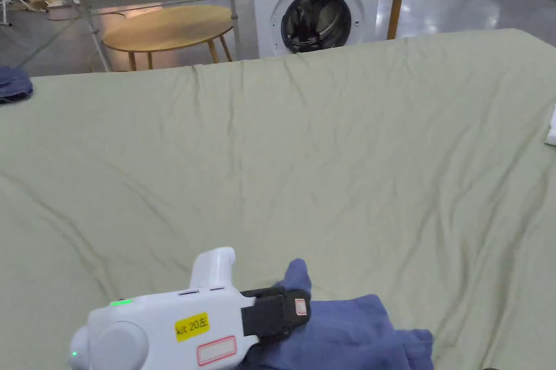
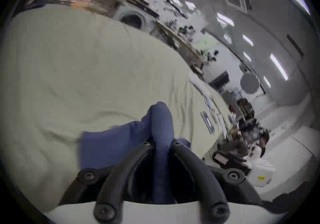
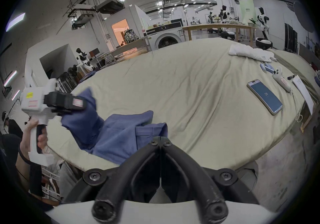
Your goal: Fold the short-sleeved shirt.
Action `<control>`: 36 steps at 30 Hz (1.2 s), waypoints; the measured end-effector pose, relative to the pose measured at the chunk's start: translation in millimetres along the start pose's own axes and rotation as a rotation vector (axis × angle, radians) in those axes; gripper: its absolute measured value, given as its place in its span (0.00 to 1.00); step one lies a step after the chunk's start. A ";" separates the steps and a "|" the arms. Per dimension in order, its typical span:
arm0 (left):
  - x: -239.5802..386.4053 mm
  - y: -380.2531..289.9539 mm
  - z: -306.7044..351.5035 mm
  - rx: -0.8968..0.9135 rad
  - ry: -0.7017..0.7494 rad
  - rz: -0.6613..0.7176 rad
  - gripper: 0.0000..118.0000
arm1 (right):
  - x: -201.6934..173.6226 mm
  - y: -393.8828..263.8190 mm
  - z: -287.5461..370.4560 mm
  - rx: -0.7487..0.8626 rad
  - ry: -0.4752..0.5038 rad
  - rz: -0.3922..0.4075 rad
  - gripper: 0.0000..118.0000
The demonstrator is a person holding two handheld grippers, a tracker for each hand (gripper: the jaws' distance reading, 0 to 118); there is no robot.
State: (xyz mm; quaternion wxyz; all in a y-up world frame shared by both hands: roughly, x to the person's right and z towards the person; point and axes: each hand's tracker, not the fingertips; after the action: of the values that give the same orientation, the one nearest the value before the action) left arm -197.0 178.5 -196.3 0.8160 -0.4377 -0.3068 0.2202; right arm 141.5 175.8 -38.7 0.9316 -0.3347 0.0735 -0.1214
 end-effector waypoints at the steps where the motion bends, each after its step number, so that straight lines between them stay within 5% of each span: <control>1: 5.5 -2.7 -17.8 -0.046 -0.040 -0.009 0.07 | 2.4 -2.0 2.2 -0.001 -0.006 -0.006 0.00; 3: 14.0 -6.5 -39.9 -0.065 -0.131 -0.013 0.08 | 7.5 -6.5 5.0 -0.003 -0.019 -0.031 0.00; 5: 19.7 -7.4 -46.3 -0.025 -0.183 -0.015 0.48 | 14.4 -10.3 5.9 -0.014 -0.029 -0.049 0.00; 6: 20.2 -5.8 -46.0 -0.017 -0.244 -0.023 0.55 | 17.5 -12.7 6.0 -0.017 -0.039 -0.054 0.00; 9: 24.8 -7.8 -41.4 -0.011 -0.281 -0.006 0.52 | 26.0 -16.7 5.0 -0.032 -0.054 -0.068 0.00; 12: 15.8 -14.9 -47.5 -0.036 -0.180 0.028 0.00 | 30.0 -18.1 4.7 -0.038 -0.060 -0.078 0.00; 19: 16.0 -49.6 -129.7 -0.253 0.025 -0.044 0.00 | 21.1 -17.7 0.7 -0.053 -0.051 -0.066 0.00; 24: 39.8 -34.8 -94.6 -0.186 -0.016 -0.098 0.00 | -2.1 -3.8 -17.9 -0.077 0.013 0.043 0.00; 28: 32.6 -18.3 -24.8 -0.042 -0.018 -0.177 0.48 | -19.1 14.2 -57.0 -0.130 0.145 0.079 0.00; 30: 17.3 -15.7 14.1 0.021 0.028 -0.169 0.52 | -31.3 23.2 -83.3 -0.196 0.175 0.123 0.00; 33: -25.2 -18.1 56.9 0.082 0.073 -0.062 0.54 | -42.8 25.4 -131.9 -0.430 -0.002 0.195 0.00; 35: -51.3 -24.8 72.0 0.084 0.105 -0.004 0.54 | -37.3 16.0 -152.2 -0.500 0.023 0.266 0.00; 36: -64.7 -27.9 74.7 0.090 0.117 0.034 0.54 | -36.3 21.2 -147.2 -0.457 0.033 0.235 0.00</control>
State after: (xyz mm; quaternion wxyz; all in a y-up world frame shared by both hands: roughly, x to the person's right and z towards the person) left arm -292.5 166.7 -160.6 0.8476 -0.4179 -0.2408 0.2214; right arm 78.3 112.4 -162.9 0.8383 -0.5235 0.1524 0.0019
